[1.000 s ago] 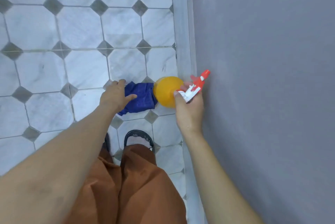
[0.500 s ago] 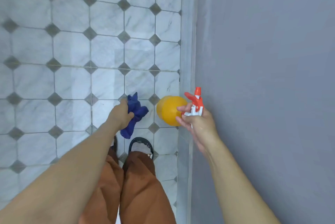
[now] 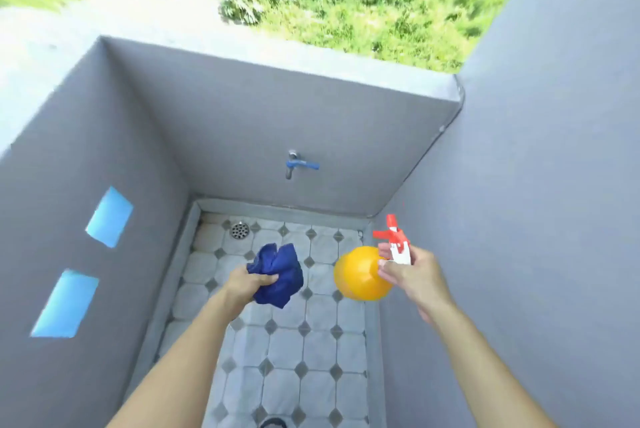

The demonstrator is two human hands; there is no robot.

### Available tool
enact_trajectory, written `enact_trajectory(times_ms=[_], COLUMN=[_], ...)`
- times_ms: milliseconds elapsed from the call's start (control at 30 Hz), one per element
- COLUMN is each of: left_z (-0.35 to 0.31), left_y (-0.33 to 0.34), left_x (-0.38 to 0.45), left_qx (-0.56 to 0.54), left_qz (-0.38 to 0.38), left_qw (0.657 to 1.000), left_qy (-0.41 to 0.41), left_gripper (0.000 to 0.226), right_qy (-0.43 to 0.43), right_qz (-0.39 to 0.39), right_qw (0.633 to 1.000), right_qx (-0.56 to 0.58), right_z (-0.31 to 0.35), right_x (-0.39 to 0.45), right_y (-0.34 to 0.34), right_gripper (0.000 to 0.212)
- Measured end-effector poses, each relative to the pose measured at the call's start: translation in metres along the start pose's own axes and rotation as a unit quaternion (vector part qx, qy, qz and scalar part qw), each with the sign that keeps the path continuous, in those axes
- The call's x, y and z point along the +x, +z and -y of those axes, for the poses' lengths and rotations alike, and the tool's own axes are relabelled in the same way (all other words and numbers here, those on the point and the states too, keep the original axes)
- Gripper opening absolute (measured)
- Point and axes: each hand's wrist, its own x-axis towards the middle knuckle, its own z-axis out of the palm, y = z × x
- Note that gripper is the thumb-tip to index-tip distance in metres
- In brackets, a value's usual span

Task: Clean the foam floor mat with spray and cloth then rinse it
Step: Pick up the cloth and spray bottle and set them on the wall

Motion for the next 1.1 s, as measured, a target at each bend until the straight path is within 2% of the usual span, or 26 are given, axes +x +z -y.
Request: enact_trajectory(times_ms=[100,233,367,433,500,567,633,667,767,933,1033,1100], left_z=[-0.084,-0.170,-0.250,-0.286,-0.321,-0.355,-0.385,-0.398,-0.424,-0.437,-0.453,-0.459], left_y=[-0.034,-0.074,-0.098,-0.103,-0.104,-0.099,-0.092,-0.087,-0.070,-0.039,-0.027,-0.017], left_x=[-0.045,-0.069,-0.068,-0.064,-0.057,-0.046,-0.038,-0.031,-0.016,-0.017,-0.011,-0.011], left_qx=[-0.056,-0.049,-0.012,-0.006,-0.030,-0.048,-0.057,-0.056,-0.032,-0.066,-0.045,-0.029], left_qz=[-0.014,-0.036,-0.052,-0.067,-0.103,-0.107,-0.108,-0.118,-0.132,-0.006,0.025,0.047], left_qw=[0.996,0.989,0.978,0.972,0.967,0.969,0.976,0.977,0.972,0.981,0.980,0.975], left_qy=[0.062,0.137,0.200,0.224,0.229,0.218,0.182,0.171,0.192,0.183,0.194,0.215], left_gripper=[0.021,0.042,0.048,0.041,0.030,0.015,0.005,0.008,0.012,0.029,0.039,0.032], right_qy=[-0.051,-0.108,-0.161,-0.181,-0.192,-0.200,-0.198,-0.200,-0.201,-0.185,-0.201,-0.207], right_qz=[-0.016,-0.031,-0.039,-0.041,-0.044,-0.059,-0.082,-0.096,-0.132,-0.160,-0.158,-0.135], right_qw=[0.998,0.994,0.985,0.982,0.980,0.978,0.977,0.975,0.968,0.957,0.951,0.954], right_qx=[0.017,0.017,0.039,0.037,0.032,0.024,0.010,-0.004,-0.070,-0.154,-0.174,-0.171], right_z=[0.092,0.190,0.275,0.312,0.344,0.370,0.391,0.400,0.416,0.404,0.403,0.401], right_x=[-0.006,0.005,0.036,0.059,0.080,0.099,0.119,0.132,0.168,0.179,0.172,0.161], right_y=[0.009,0.020,0.029,0.032,0.035,0.034,0.033,0.031,0.033,0.037,0.040,0.044], right_gripper=[0.029,0.023,0.014,0.016,0.017,0.015,0.011,0.008,0.004,0.017,0.021,0.020])
